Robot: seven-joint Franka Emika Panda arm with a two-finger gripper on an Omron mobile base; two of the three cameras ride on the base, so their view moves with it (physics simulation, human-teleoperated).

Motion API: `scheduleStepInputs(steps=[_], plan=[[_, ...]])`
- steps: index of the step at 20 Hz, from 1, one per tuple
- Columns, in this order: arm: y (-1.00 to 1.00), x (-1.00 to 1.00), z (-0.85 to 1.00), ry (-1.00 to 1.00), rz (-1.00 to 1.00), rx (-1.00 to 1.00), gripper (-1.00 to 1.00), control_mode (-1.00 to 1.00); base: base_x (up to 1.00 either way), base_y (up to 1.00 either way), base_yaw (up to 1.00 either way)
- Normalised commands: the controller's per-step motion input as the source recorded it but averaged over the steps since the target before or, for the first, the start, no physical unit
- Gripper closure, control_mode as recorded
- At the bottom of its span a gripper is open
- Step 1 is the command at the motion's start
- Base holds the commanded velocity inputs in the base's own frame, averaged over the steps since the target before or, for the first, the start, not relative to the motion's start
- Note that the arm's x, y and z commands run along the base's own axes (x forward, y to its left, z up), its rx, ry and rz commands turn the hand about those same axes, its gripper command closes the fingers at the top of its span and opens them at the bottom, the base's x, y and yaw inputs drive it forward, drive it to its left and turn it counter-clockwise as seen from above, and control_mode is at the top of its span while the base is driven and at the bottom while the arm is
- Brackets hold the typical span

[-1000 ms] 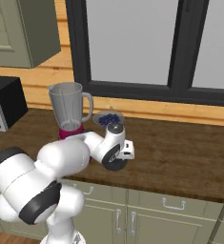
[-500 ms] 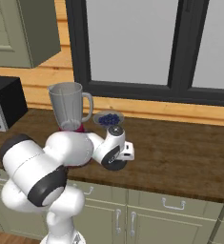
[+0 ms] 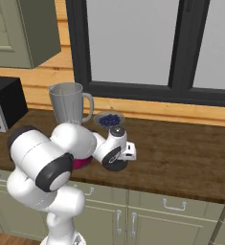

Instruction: Close the lid blender by securely placing the lid on top.

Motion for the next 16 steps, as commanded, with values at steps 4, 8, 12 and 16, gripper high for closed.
scheduleStepInputs(steps=[4, 8, 12, 16], plan=[[0.14, 0.14, -0.21, 0.0, 0.0, 0.0, -1.0, -1.0, 0.0, 0.0, 0.0], [0.33, 0.01, -0.32, 0.0, 0.0, -0.04, 1.0, -1.0, 0.0, 0.0, 0.0], [0.38, 0.0, -0.41, 0.0, 0.0, -0.07, 1.0, -1.0, 0.0, 0.0, 0.0], [0.14, -0.17, -0.46, 0.0, 0.0, -0.06, 1.0, -1.0, 0.0, 0.0, 0.0]])
